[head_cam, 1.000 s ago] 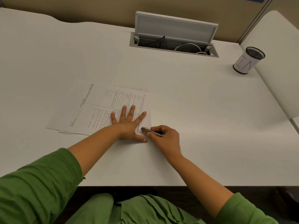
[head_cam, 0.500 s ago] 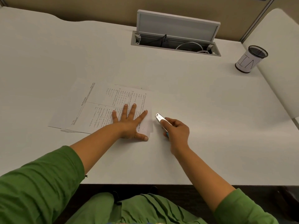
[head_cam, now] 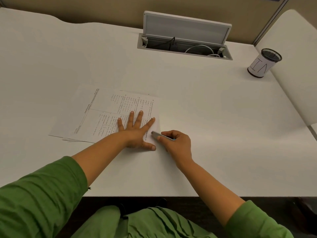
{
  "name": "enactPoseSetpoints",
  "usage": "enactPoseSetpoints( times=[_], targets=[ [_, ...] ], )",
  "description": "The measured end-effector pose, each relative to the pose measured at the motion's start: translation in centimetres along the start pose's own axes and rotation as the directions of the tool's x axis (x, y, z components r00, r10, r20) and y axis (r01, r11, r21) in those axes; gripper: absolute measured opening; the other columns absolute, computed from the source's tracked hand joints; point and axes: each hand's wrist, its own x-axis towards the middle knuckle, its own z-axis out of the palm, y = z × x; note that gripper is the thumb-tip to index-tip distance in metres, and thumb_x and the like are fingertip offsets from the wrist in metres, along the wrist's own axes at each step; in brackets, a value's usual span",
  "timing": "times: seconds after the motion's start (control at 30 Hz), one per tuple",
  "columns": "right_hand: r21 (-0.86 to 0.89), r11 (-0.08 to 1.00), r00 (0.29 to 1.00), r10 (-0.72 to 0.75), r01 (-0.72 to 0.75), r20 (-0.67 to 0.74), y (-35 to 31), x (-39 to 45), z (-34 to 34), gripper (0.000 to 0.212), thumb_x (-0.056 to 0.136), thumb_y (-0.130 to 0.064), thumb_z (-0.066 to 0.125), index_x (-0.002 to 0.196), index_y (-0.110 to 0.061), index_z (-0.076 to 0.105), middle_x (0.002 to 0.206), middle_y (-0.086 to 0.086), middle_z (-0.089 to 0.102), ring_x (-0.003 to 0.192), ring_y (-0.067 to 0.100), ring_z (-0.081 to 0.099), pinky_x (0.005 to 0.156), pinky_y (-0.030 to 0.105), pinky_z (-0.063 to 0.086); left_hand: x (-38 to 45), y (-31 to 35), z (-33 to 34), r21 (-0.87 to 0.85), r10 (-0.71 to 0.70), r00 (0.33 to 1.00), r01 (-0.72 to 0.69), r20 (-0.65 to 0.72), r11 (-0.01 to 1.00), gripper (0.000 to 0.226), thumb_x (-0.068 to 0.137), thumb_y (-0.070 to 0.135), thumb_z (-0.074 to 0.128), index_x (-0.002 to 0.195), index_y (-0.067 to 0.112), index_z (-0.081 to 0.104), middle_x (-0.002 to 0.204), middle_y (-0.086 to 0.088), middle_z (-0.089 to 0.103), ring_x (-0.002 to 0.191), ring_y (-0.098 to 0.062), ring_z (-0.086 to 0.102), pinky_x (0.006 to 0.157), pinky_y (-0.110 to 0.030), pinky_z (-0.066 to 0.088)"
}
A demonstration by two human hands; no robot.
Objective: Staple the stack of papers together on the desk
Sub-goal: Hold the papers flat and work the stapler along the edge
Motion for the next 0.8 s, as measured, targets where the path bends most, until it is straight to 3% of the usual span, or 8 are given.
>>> enactPoseSetpoints(
  times=[0.17, 0.4, 0.47, 0.6, 0.8],
  targets=[
    [0.303, 0.951, 0.984, 0.113, -0.067, -0.135, -0.5, 0.4, -0.7, 0.013, 0.065, -0.036, 0.079, 0.068, -0.026, 0.072, 0.069, -0.010, 0.071, 0.051, 0.001, 0.059, 0.048, 0.016, 0.048, 0.2, -0.3, 0.2, 0.003, 0.006, 1.000, -0.006, -0.001, 1.000, 0.109, 0.066, 0.077, 0.050, 0.132, 0.048, -0.031, 0.143, 0.001, -0.046, 0.128, -0.027, -0.045, 0.101, -0.063, -0.021],
    [0.276, 0.961, 0.995, 0.053, -0.029, -0.080, -0.4, 0.5, -1.1, 0.009, 0.072, -0.027, 0.076, 0.078, -0.027, 0.069, 0.077, -0.013, 0.067, 0.064, 0.004, 0.062, 0.051, 0.016, 0.050, 0.4, -0.2, 0.2, -0.017, -0.012, 1.000, 0.011, -0.024, 1.000, 0.108, 0.065, 0.079, 0.049, 0.132, 0.049, -0.030, 0.144, 0.001, -0.045, 0.128, -0.027, -0.046, 0.101, -0.063, -0.021],
    [0.196, 0.980, 0.996, -0.005, 0.022, -0.089, -0.2, 0.7, -1.3, 0.012, 0.073, -0.025, 0.074, 0.083, -0.028, 0.068, 0.083, -0.015, 0.067, 0.072, 0.004, 0.062, 0.057, 0.014, 0.051, 0.4, 0.0, 0.2, -0.041, -0.027, 0.999, 0.025, -0.043, 0.999, 0.107, 0.065, 0.079, 0.048, 0.134, 0.048, -0.028, 0.145, 0.001, -0.044, 0.128, -0.029, -0.045, 0.101, -0.064, -0.020],
    [-0.129, 0.970, 0.978, -0.206, 0.204, -0.004, 0.4, 0.5, -1.4, 0.024, 0.074, -0.016, 0.071, 0.095, -0.026, 0.068, 0.085, -0.021, 0.064, 0.080, -0.011, 0.059, 0.068, 0.002, 0.044, 0.4, 0.2, 0.1, -0.061, -0.041, 0.997, 0.037, -0.060, 0.997, 0.107, 0.064, 0.081, 0.047, 0.136, 0.047, -0.025, 0.146, 0.000, -0.042, 0.129, -0.029, -0.044, 0.101, -0.064, -0.020],
    [-0.330, 0.893, 0.952, -0.301, 0.305, 0.064, 0.8, 0.1, -1.0, 0.024, 0.074, -0.013, 0.068, 0.096, -0.023, 0.070, 0.092, -0.011, 0.070, 0.082, 0.004, 0.060, 0.075, 0.014, 0.046, 0.3, 0.3, 0.1, -0.085, -0.041, 0.998, 0.036, -0.054, 0.996, 0.109, 0.064, 0.080, 0.049, 0.136, 0.047, -0.026, 0.145, 0.000, -0.043, 0.128, -0.029, -0.045, 0.100, -0.064, -0.021]
  ],
)
